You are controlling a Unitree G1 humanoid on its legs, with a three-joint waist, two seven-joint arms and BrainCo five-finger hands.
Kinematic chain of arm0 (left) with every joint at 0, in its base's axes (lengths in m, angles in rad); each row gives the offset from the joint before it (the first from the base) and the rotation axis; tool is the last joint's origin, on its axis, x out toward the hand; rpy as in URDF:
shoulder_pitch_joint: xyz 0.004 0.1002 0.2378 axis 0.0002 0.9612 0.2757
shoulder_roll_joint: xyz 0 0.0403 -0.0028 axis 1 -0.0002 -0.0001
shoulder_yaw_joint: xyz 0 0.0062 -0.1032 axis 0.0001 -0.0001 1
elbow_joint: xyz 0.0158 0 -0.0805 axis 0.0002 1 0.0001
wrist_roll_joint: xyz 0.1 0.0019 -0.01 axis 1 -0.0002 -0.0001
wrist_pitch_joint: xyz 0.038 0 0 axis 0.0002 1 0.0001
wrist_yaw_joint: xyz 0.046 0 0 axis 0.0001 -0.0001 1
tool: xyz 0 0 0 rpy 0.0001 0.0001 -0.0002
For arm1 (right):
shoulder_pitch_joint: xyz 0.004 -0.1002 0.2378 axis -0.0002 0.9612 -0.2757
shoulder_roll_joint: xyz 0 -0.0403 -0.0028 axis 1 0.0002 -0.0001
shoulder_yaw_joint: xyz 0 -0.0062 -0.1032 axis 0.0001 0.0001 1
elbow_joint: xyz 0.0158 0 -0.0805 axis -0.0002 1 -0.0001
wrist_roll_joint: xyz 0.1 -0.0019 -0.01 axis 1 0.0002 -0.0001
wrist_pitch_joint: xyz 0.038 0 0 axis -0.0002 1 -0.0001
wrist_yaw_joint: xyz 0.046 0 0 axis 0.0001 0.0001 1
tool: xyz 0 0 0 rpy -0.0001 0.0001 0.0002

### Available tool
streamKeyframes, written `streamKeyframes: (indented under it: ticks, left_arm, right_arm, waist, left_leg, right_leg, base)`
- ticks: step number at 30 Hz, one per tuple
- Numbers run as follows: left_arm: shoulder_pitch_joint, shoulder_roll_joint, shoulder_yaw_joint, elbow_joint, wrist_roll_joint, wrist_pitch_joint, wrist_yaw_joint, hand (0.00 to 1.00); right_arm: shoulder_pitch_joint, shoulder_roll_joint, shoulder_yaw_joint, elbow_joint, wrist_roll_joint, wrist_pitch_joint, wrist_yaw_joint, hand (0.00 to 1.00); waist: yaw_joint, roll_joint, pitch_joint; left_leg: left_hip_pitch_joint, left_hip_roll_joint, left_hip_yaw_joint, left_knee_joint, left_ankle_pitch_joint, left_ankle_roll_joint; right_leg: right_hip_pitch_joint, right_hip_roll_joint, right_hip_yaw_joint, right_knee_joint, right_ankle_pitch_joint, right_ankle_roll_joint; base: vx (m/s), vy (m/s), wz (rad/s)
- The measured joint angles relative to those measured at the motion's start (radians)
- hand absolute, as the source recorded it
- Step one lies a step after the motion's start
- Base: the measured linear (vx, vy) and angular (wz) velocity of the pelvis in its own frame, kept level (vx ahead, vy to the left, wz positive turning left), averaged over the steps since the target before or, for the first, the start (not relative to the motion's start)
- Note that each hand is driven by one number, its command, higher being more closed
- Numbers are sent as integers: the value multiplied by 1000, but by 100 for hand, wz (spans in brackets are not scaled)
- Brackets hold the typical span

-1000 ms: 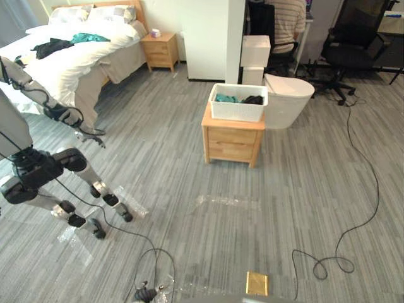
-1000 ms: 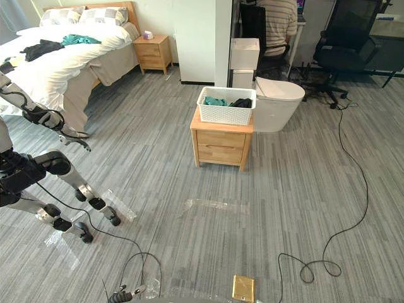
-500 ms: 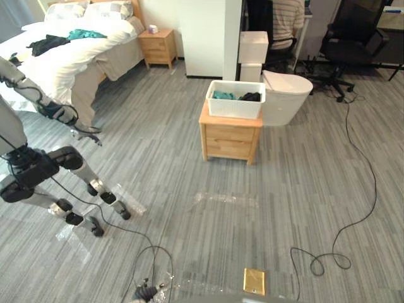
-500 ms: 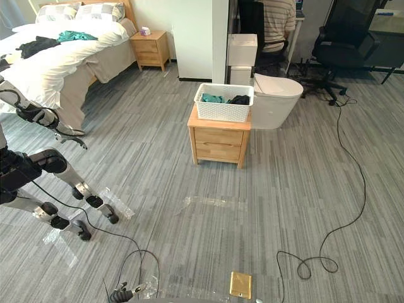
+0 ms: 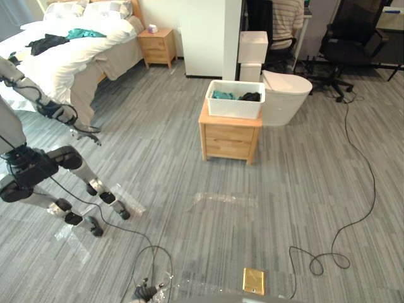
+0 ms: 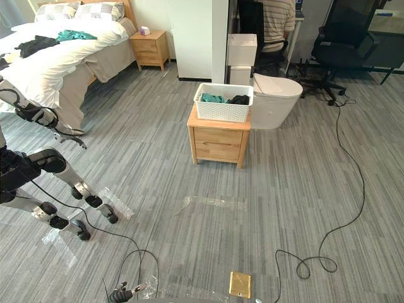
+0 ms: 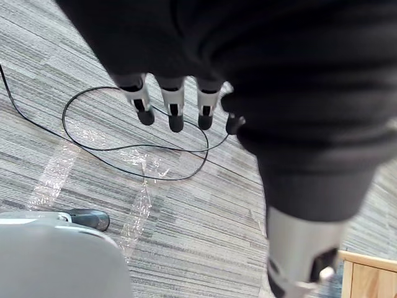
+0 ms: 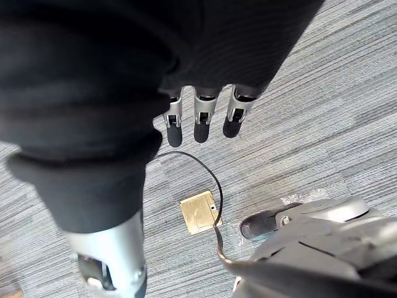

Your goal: Pick up the laundry basket with both hands and put the clothes into the washing machine.

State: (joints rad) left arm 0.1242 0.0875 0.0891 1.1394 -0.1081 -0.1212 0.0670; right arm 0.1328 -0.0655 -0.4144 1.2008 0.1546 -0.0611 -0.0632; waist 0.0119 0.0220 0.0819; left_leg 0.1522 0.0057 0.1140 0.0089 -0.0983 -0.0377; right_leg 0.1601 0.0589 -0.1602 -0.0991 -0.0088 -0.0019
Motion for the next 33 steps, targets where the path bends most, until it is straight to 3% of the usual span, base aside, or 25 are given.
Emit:
streamKeyframes:
  ticks: [6,8,9,10,11,12,13,14,15,17,19,20,22,23,24,25,26,28,29,30,31,32,33]
  left_arm:
    - [-10,1,7,1,-19,1,0,0]
    - [-21,1,39,0,-32,1,1,0]
    - [-33,4,61,-5,-43,1,0,0]
    - [-36,6,71,-10,-54,0,0,0]
    - [-35,7,80,-24,-65,1,1,0]
    - [-33,6,79,-34,-75,1,1,0]
    - [-20,-2,80,-40,-98,1,1,0]
    - [-18,-4,80,-41,-102,2,1,0]
    - [-19,-6,79,-42,-111,2,2,0]
    - [-19,-8,75,-51,-119,1,2,0]
    - [-17,-16,68,-52,-137,-2,3,0]
    - [-12,-24,69,-52,-139,-5,3,0]
    - [-7,-30,69,-52,-148,-7,2,0]
    - [-5,-22,69,-52,-158,-7,0,0]
    - [3,-15,69,-52,-158,-8,0,0]
    - [16,-8,68,-49,-159,-9,-1,0]
    - [19,8,69,-48,-158,-9,-1,0]
    - [16,24,58,-48,-154,-9,-3,0]
    - [16,28,46,-49,-152,-9,-3,0]
    - [14,32,22,-49,-143,-10,-5,0]
    - [10,27,16,-49,-133,-11,-11,0]
    - [7,24,13,-50,-130,-11,-16,0]
    - [-13,17,12,-50,-115,-15,-22,0]
  right_arm:
    - [0,6,-2,-3,60,-7,-1,0]
    - [-10,12,-2,-3,78,-10,-2,0]
    - [-15,13,0,-7,89,-13,-2,0]
    - [-16,14,1,-9,93,-17,-1,0]
    - [-16,16,1,-11,109,-23,-1,0]
    - [-14,16,1,-13,114,-24,-1,0]
    - [-11,6,14,-28,131,-25,-3,0]
    - [-10,1,28,-33,134,-26,-5,0]
    - [-11,-2,36,-42,145,-26,-7,0]
    - [-25,-3,40,-48,161,-28,-12,0]
    - [-38,-6,48,-52,176,-29,-15,0]
    - [-43,-16,55,-56,189,-29,-19,0]
    - [-47,-25,69,-60,189,-31,-20,0]
    - [-44,-18,70,-59,188,-31,-20,0]
    - [-39,-13,72,-59,187,-31,-20,0]
    - [-26,-5,74,-51,184,-33,-18,0]
    - [-27,7,74,-49,179,-34,-7,0]
    - [-39,18,67,-48,161,-34,6,0]
    - [-39,17,66,-48,156,-34,9,0]
    - [-42,13,66,-49,150,-33,13,0]
    - [-48,5,69,-57,149,-33,16,0]
    - [-48,4,70,-68,150,-34,16,0]
    - [-50,12,71,-105,155,-42,15,0]
  waist:
    - [0,-2,13]
    - [-3,-3,46]
    - [-3,-10,69]
    - [-2,-15,79]
    - [-4,-6,98]
    - [-4,0,103]
    - [0,21,114]
    - [0,24,114]
    - [-2,22,112]
    - [1,26,114]
    - [5,28,115]
    - [7,44,110]
    - [8,58,109]
    - [10,41,100]
    - [15,32,90]
    - [32,-5,68]
    - [28,-33,57]
    - [21,-47,66]
    - [16,-45,69]
    - [6,-44,70]
    - [2,-25,75]
    - [1,-19,74]
    - [1,-13,75]
  left_leg:
    - [-7,7,1,2,-1,0]
    - [-13,19,9,76,-36,-4]
    - [-76,44,29,237,-91,-26]
    - [-115,55,37,326,-106,-45]
    - [-194,84,51,521,-111,-53]
    - [-231,105,62,615,-105,-57]
    - [-317,169,108,797,-106,-20]
    - [-339,180,119,824,-112,-10]
    - [-370,188,138,826,-118,-3]
    - [-421,146,131,669,-114,-8]
    - [-437,76,72,391,-73,-63]
    - [-441,61,17,252,-32,-79]
    - [-457,63,-65,220,-14,-73]
    - [-467,57,-87,287,2,-43]
    - [-465,45,-82,318,7,-25]
    - [-448,29,-42,359,21,5]
    - [-413,12,-14,373,-21,27]
    - [-319,3,19,357,-54,51]
    - [-282,1,19,347,-62,52]
    - [-189,1,18,292,-64,55]
    - [-99,16,20,223,-64,55]
    - [-64,25,24,194,-64,55]
    - [-3,44,28,144,-66,52]
  right_leg:
    - [-4,6,2,0,0,0]
    - [25,12,2,1,-2,1]
    - [34,21,6,1,-15,-6]
    - [38,23,10,2,-25,-28]
    - [49,29,7,15,-46,-60]
    - [53,32,6,26,-54,-71]
    - [68,43,13,49,-74,-94]
    - [72,42,17,54,-80,-97]
    - [71,36,24,62,-87,-102]
    - [61,-3,36,66,-100,-91]
    - [53,-45,58,72,-122,-72]
    - [42,-47,77,77,-141,-54]
    - [38,-40,99,130,-206,-39]
    - [9,-56,116,235,-290,-25]
    - [-3,-74,127,293,-330,-12]
    - [-54,-104,161,469,-385,28]
    - [-146,-139,159,702,-369,77]
    - [-249,-187,152,1006,-259,191]
    - [-270,-203,129,1070,-263,184]
    - [-288,-223,76,1117,-287,140]
    - [-296,-219,25,1071,-316,91]
    - [-308,-217,-3,1029,-327,79]
    - [-357,-217,-49,849,-330,73]
  base:
    - [0,0,0]
    - [-26,-21,0]
    - [-70,-60,1]
    - [-88,-91,4]
    - [-44,-69,1]
    - [-24,-60,-12]
    - [12,-20,-16]
    - [58,11,-17]
    - [82,34,-12]
    - [156,88,-15]
    - [253,151,-22]
    - [169,116,-32]
    - [366,213,-42]
    - [541,274,-47]
    - [574,224,-77]
    - [593,200,-77]
    - [587,186,-72]
    - [476,145,-30]
    - [518,142,-20]
    - [514,101,-17]
    - [502,78,-20]
    - [629,-3,-21]
    - [427,-25,-11]
